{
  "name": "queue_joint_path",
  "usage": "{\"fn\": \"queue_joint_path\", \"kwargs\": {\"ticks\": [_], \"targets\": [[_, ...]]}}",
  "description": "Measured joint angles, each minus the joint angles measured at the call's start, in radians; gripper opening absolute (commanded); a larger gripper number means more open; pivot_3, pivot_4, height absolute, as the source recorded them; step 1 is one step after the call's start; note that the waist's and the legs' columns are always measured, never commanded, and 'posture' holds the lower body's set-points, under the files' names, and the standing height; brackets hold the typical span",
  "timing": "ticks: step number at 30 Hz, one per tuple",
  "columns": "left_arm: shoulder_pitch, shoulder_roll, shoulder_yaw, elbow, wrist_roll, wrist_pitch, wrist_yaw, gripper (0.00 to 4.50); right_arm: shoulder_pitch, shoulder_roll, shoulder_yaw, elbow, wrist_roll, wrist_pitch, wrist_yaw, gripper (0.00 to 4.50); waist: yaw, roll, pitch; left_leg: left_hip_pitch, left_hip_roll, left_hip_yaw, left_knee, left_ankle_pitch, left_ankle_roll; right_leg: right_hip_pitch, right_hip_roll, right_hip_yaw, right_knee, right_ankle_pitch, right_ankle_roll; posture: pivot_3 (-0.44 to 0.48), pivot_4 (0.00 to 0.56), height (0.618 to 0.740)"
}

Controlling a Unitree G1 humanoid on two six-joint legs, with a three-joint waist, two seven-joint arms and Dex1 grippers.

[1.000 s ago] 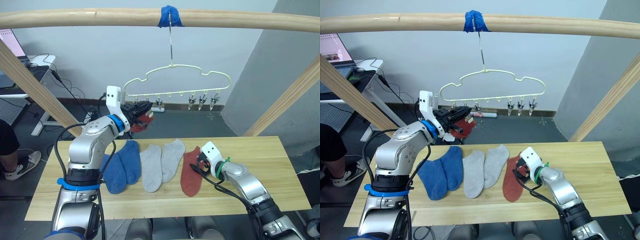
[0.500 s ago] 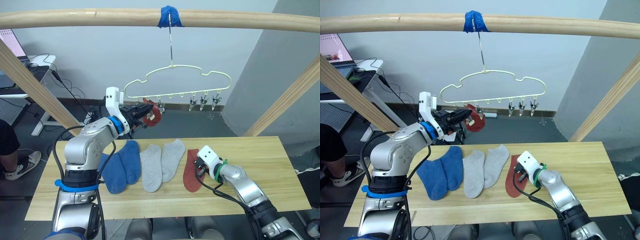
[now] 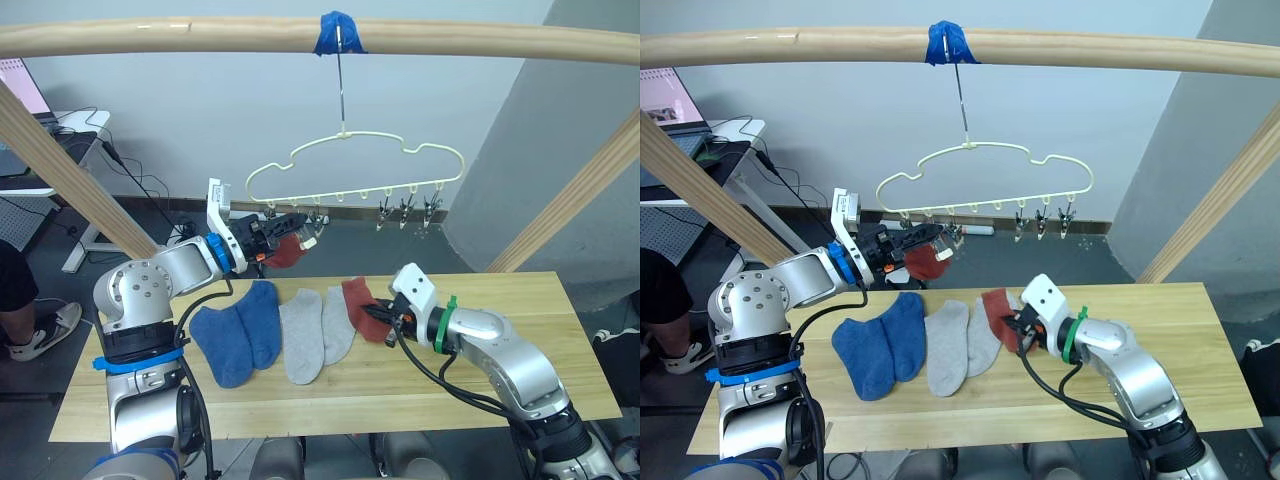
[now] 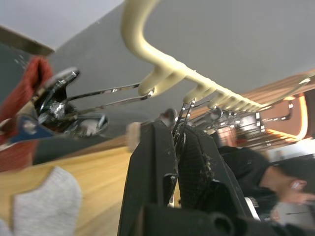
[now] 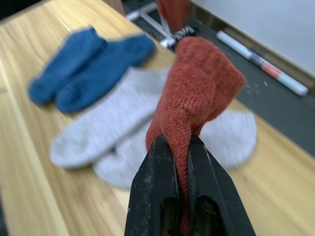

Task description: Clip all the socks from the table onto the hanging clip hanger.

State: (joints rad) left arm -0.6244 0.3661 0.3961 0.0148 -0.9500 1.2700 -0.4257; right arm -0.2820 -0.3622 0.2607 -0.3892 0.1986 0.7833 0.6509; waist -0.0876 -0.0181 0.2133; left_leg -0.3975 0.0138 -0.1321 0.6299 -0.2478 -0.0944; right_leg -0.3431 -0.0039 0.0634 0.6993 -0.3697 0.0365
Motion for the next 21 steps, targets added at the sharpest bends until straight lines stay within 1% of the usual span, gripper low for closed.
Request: {"fn": "queue_joint_path", "kwargs": {"ticks": [3,11,21], "targets": [[0.000,-0.008,0.001,-0.006,-0.028,0.021,0.017,0.12,-0.069,0.049,0.010,0.001,0.011,0.030,-0.025,0.03,0.004,0.000,0.000,-0.001,0.000,0.000,0.000,0.002,-0.003,0.000,0.000,-0.001,-0.001,0.000,0.000,-0.054,0.216,0.740],[-0.001,-0.010,0.003,-0.009,-0.062,0.033,0.045,0.12,-0.133,0.124,0.012,0.042,0.038,0.060,-0.060,0.03,0.004,0.000,0.000,-0.001,0.000,0.000,0.000,0.002,-0.003,-0.001,-0.001,0.000,-0.002,0.000,0.000,-0.054,0.215,0.740],[0.000,-0.010,0.003,-0.009,-0.083,0.036,0.053,0.12,-0.176,0.136,0.004,0.073,0.059,0.077,-0.071,0.03,0.003,0.000,0.000,-0.001,0.000,0.000,-0.001,0.002,-0.003,-0.001,-0.001,0.000,-0.002,0.000,0.000,-0.057,0.213,0.740]]}}
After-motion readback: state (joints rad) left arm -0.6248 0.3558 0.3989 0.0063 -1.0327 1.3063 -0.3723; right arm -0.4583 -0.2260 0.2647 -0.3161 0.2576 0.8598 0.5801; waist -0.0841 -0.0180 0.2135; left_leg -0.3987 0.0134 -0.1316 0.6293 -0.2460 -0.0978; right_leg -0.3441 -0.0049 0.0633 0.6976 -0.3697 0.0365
